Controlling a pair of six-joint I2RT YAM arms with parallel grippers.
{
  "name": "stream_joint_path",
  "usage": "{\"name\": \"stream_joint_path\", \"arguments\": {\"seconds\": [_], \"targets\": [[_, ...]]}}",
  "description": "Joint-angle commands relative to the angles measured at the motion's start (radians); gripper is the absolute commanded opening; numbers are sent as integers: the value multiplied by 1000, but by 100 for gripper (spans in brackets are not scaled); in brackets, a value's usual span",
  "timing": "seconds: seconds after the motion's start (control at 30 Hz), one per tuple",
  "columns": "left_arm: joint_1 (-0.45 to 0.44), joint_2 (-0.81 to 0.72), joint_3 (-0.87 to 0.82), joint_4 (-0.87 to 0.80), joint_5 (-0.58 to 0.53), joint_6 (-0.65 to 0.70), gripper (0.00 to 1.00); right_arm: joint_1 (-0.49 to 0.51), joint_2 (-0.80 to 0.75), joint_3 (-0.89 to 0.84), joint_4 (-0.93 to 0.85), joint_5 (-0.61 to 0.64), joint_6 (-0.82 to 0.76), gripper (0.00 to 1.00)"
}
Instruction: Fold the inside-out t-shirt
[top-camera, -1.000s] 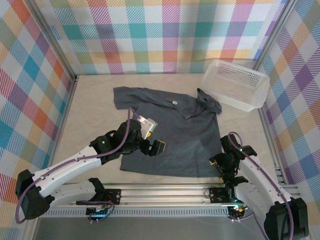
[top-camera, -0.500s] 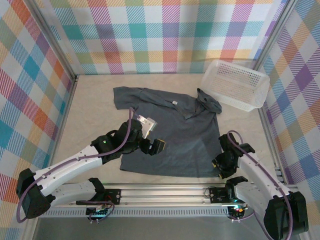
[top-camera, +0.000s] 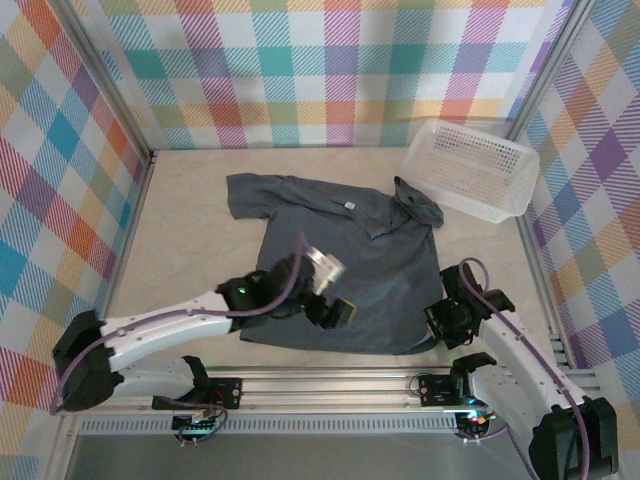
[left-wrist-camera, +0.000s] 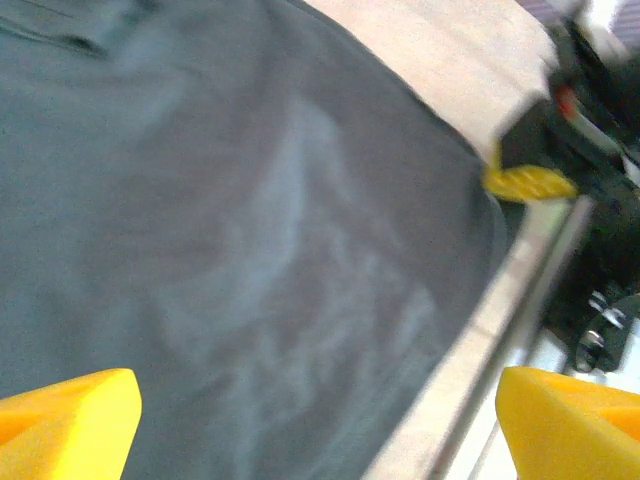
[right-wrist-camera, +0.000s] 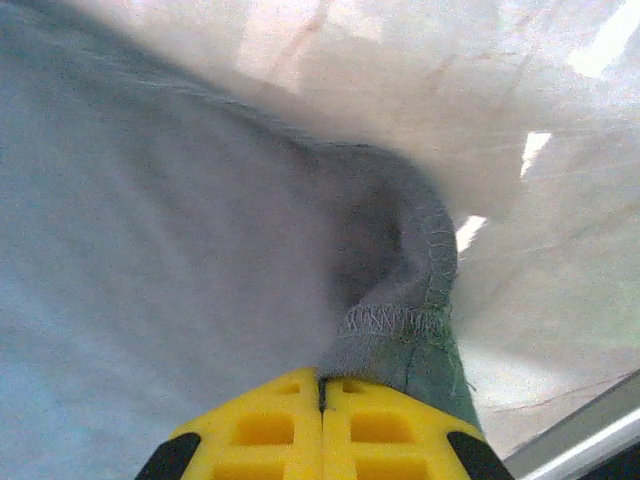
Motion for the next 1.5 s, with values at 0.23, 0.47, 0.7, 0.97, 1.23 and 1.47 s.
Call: {"name": "stream_joint_path", "arguments": {"seconds": [0.23, 0.47, 0.7, 0.97, 1.23, 1.47], "targets": [[-137, 428, 177, 193, -1, 68, 98, 3, -63, 129, -16, 24, 83, 0], [-154, 582, 256, 214, -9, 108, 99, 4, -72, 149, -23, 30, 68, 0], [-154, 590, 241, 150, -163, 115, 92, 4, -41, 172, -13, 43, 41, 0], [-86, 516, 169, 135, -158, 89, 79, 4, -47, 172, -21, 55, 24, 0], [-58, 474, 76, 37, -297, 188, 79, -7, -73, 219, -63, 94, 11, 0], [-4, 335, 13, -28, -318, 186, 57, -23, -55, 294, -121, 186, -60, 0]]}}
